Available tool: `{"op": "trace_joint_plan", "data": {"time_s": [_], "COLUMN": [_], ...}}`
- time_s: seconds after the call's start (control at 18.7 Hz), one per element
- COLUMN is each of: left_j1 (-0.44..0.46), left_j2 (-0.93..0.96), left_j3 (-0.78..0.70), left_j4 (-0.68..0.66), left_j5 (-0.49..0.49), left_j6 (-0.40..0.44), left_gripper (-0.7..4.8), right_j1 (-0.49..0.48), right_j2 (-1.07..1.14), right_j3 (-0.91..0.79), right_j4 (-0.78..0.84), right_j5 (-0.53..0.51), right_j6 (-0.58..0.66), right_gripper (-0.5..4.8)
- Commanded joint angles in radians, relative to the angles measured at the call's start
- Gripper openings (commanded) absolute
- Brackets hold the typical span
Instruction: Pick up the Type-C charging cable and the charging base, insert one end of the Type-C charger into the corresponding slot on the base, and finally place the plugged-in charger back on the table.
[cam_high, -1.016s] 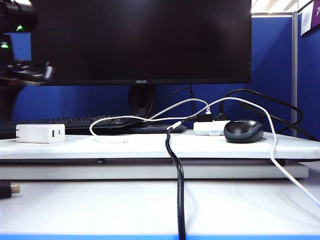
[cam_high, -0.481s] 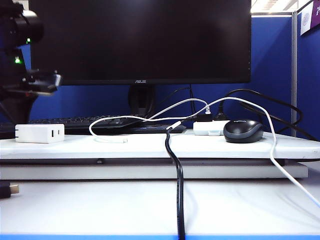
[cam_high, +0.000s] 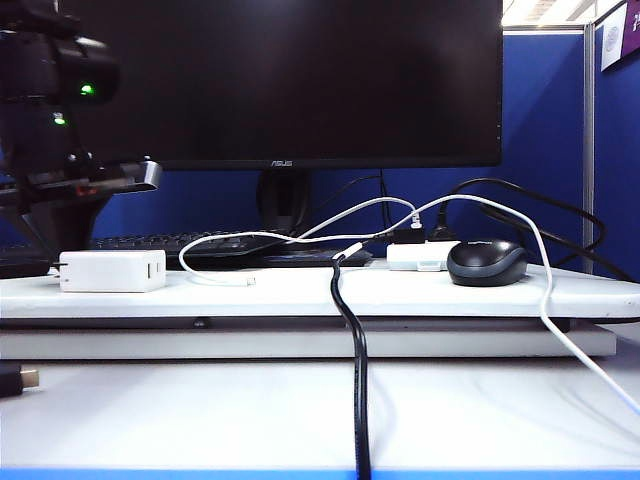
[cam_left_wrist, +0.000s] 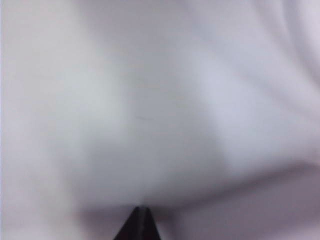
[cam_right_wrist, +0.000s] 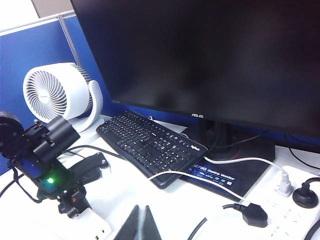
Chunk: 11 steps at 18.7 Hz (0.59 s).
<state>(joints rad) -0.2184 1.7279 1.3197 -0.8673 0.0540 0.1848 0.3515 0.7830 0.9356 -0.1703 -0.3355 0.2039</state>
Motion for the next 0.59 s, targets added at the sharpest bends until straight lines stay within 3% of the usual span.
{"op": "trace_joint_plan", "data": {"time_s": [0.05, 0.16, 0.21, 0.27, 0.32, 0.37, 0.43, 0.48, 0.59], "left_j1": [-0.002, -0.002, -0.002, -0.002, -0.002, -0.008, -0.031, -0.052, -0.074], "left_j2": [-0.045, -0.098, -0.133, -0.159, -0.175, -0.192, -0.203, -0.203, -0.201], "left_j3": [0.007, 0.007, 0.007, 0.007, 0.007, 0.007, 0.007, 0.007, 0.007], "left_j4": [0.065, 0.084, 0.074, 0.054, 0.036, -0.004, -0.058, -0.113, -0.17], "left_j5": [-0.077, -0.059, 0.025, 0.14, 0.192, 0.229, 0.218, 0.203, 0.209], "left_j6": [0.007, 0.082, 0.182, 0.254, 0.306, 0.412, 0.532, 0.634, 0.721], "left_gripper": [-0.06, -0.06, 0.08, 0.87, 1.67, 2.75, 3.24, 3.36, 3.65], "right_j1": [0.0, 0.0, 0.0, 0.0, 0.0, 0.0, 0.0, 0.0, 0.0], "right_j2": [-0.005, -0.005, -0.004, -0.004, -0.004, -0.003, -0.003, -0.003, -0.003], "right_j3": [0.005, 0.005, 0.005, 0.005, 0.005, 0.005, 0.005, 0.005, 0.005], "right_j4": [0.018, 0.018, 0.018, 0.018, 0.018, 0.018, 0.018, 0.018, 0.018], "right_j5": [-0.008, -0.007, -0.007, -0.007, -0.007, -0.008, -0.007, -0.008, -0.008], "right_j6": [0.005, 0.005, 0.005, 0.005, 0.005, 0.005, 0.005, 0.005, 0.005], "right_gripper": [-0.05, -0.05, -0.05, -0.05, -0.05, -0.05, -0.05, -0.05, -0.05]}}
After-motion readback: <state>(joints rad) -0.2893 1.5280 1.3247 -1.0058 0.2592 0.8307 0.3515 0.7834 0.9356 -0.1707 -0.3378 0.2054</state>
